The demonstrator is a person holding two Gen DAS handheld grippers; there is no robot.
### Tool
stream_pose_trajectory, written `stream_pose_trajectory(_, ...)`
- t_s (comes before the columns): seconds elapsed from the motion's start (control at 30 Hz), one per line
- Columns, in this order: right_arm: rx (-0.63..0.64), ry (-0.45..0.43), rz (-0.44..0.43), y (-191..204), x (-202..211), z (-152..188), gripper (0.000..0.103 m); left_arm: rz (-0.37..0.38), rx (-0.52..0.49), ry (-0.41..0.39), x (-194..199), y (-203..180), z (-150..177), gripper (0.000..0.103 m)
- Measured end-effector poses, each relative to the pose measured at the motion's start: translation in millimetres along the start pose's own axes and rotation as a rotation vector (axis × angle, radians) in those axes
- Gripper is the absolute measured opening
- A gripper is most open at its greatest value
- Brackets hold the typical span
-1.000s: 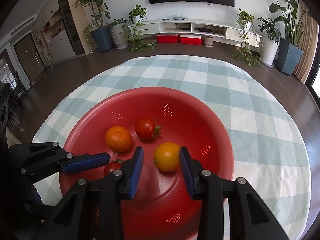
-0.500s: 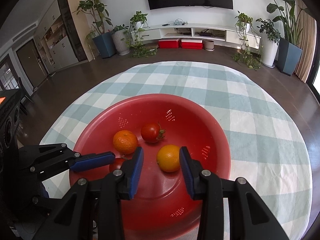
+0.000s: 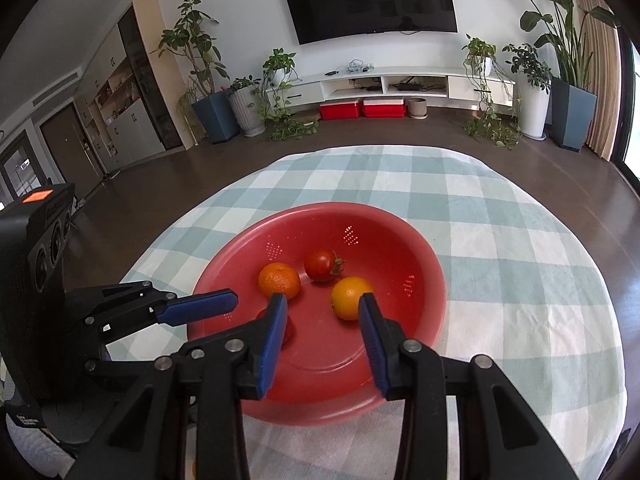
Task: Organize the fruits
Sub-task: 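Withdraw both open tools from the bowl toward the remaining fruit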
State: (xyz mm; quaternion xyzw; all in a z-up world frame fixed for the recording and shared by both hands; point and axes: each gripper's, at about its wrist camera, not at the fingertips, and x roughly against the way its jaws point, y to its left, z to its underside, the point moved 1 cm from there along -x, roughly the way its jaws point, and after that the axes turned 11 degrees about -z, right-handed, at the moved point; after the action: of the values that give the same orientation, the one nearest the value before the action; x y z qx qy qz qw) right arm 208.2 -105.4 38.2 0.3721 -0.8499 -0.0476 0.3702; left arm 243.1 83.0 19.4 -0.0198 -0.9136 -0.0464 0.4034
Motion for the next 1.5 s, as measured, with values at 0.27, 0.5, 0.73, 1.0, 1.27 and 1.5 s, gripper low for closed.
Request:
stream_pose_trajectory(0.27, -0.03, -0.06, -0.026, 9.4, 26.9, 19.5, 0.041, -0.004, 0.036, -0.031, 35.6, 0.2, 19.4, 0.031)
stream_pose_trajectory(0.5, -0.032, -0.085, -0.036, 22.3, 43.8, 42.6, 0.042, -0.01, 0.057, -0.054, 70.4, -0.9, 42.9, 0.031)
stream_pose_trajectory(0.73, -0.024, -0.086, -0.051, 34.5, 54.7, 69.7, 0.042, -0.008, 0.069, -0.061, 97.4, -3.6, 70.8, 0.031)
stream_pose_trajectory(1.0, 0.012, -0.045, -0.055, 51.1, 54.9, 102.9, 0.042, -0.003, 0.064, -0.036, 108.8, -11.6, 99.9, 0.031)
stream_pose_trajectory(1.27, 0.035, -0.005, -0.045, 58.5, 50.9, 124.5, 0.043, 0.016, 0.075, 0.003, 113.0, -13.3, 128.0, 0.031)
stream_pose_trajectory(1.5, 0.03, -0.003, -0.047, 59.2, 51.3, 127.5, 0.043, 0.055, 0.053, 0.041, 114.7, -23.2, 149.9, 0.031)
